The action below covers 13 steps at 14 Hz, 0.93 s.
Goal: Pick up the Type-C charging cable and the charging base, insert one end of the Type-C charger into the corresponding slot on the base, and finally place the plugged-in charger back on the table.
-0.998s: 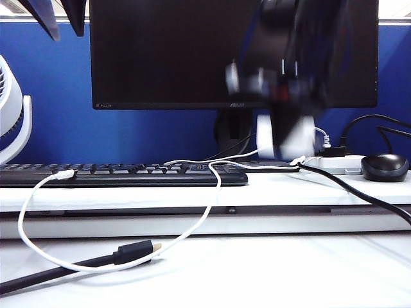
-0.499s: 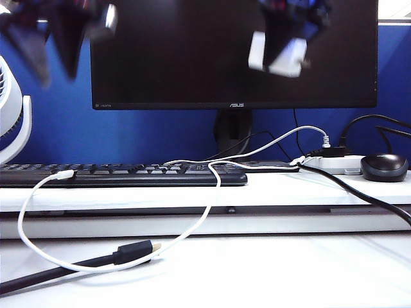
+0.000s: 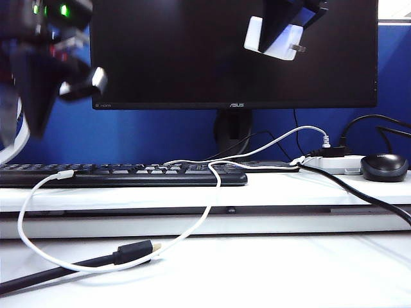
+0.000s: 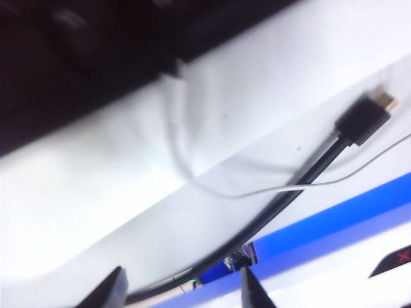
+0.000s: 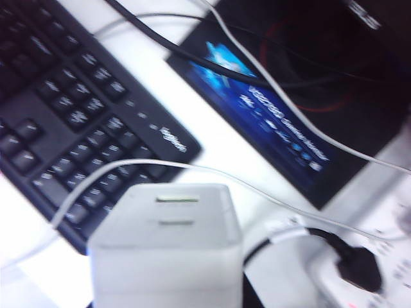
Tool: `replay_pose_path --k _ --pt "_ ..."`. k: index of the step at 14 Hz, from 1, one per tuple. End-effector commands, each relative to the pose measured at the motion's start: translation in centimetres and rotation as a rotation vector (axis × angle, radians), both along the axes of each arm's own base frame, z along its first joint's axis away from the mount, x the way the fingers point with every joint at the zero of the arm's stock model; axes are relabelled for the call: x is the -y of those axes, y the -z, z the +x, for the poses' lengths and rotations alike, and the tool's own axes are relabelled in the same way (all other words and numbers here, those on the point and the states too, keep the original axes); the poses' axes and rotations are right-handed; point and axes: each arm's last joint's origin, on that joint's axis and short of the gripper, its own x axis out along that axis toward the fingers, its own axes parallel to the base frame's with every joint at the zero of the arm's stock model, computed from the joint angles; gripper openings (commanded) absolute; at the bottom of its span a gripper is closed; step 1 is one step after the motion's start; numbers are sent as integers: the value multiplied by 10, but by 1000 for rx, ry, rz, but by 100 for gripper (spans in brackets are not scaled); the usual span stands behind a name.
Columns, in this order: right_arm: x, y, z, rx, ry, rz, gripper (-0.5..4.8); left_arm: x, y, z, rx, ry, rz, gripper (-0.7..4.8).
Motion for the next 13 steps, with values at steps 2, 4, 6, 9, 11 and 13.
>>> replay_pose_path --k 2,4,6,9,11,13 --pt "-1 -6 -2 7 -16 55 -1 3 17 8 92 5 -45 237" --pt "-1 -6 -2 7 -16 55 -1 7 17 18 199 -3 -80 237" --pt "-1 -6 -2 8 -16 55 -1 8 17 21 222 -2 -88 237" --pt "-1 -6 -1 9 -17 56 -1 9 21 24 225 -2 -90 237" --pt "-1 -6 -2 9 -16 56 -1 10 26 26 210 -3 -85 237" --pt "-1 -7 -2 12 -16 58 -1 11 34 28 181 -2 -75 237"
